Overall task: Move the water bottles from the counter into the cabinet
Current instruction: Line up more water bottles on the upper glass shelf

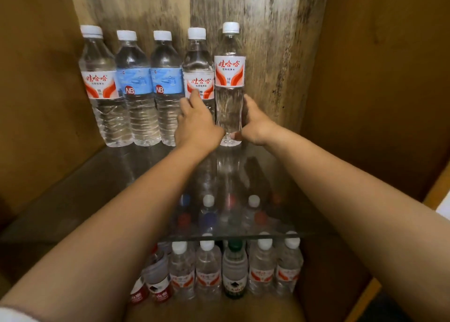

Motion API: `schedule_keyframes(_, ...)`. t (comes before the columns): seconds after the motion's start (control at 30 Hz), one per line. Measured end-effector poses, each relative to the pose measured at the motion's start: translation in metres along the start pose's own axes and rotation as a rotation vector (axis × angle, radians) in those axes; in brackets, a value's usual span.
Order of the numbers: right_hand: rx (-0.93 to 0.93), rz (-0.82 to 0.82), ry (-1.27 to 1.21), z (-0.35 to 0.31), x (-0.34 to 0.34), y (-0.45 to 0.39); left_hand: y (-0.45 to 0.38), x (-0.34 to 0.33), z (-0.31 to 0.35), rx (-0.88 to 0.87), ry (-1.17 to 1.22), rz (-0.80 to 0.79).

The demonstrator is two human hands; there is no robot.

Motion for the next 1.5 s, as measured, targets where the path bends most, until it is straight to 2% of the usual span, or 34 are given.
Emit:
schedule_keyframes(0.17,0.192,0.059,0.043,-0.002,0.017,0.07,0.037,0.02,0.023,-0.165,0.285,-0.078)
schedule_keyframes(0.3,0.374,0.052,-0.082,0.016,0.041,0.137,0.084,0.03,0.047,-0.303,0.27,-0.05)
schedule_keyframes(0.43,0.457,0.027,-0.142,0.05,0.064,0.196,0.14,0.026,0.074,-0.392,0.268,0.0)
schedule_keyframes(0.6,0.364,0.034,-0.231,0.118,0.105,0.245,0.21,-0.016,0.116,-0.472,0.293,-0.032)
schedule_keyframes(0.73,0.2,0.096,-0.245,0.187,0.135,0.266,0.255,-0.06,0.151,-0.616,0.355,-0.028)
schedule_keyframes(0.8,0.129,0.139,-0.233,0.224,0.147,0.272,0.272,-0.092,0.165,-0.625,0.406,-0.076)
schedule_keyframes(0.97,-0.072,0.245,-0.229,0.319,0.168,0.282,0.308,-0.186,0.174,-0.378,0.412,-0.309)
schedule_keyframes(1.2,-0.392,0.403,-0.267,0.445,0.189,0.298,0.337,-0.309,0.151,-0.056,0.358,-0.577)
schedule_keyframes(1.37,-0.544,0.443,-0.207,0.516,0.206,0.299,0.335,-0.391,0.142,0.204,0.408,-0.636)
schedule_keyframes(1.5,-0.692,0.435,-0.165,0.562,0.215,0.281,0.307,-0.444,0.138,0.419,0.471,-0.56)
Point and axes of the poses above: each hand's wrist, its own y-axis away from the middle knuckle, its own x-axis out of the back of the hand, z = x × y, the point moved 3 cm from there along -y, towards the middle knuckle, and after that the axes turned 6 degrees about -x, right-handed, at the moved point
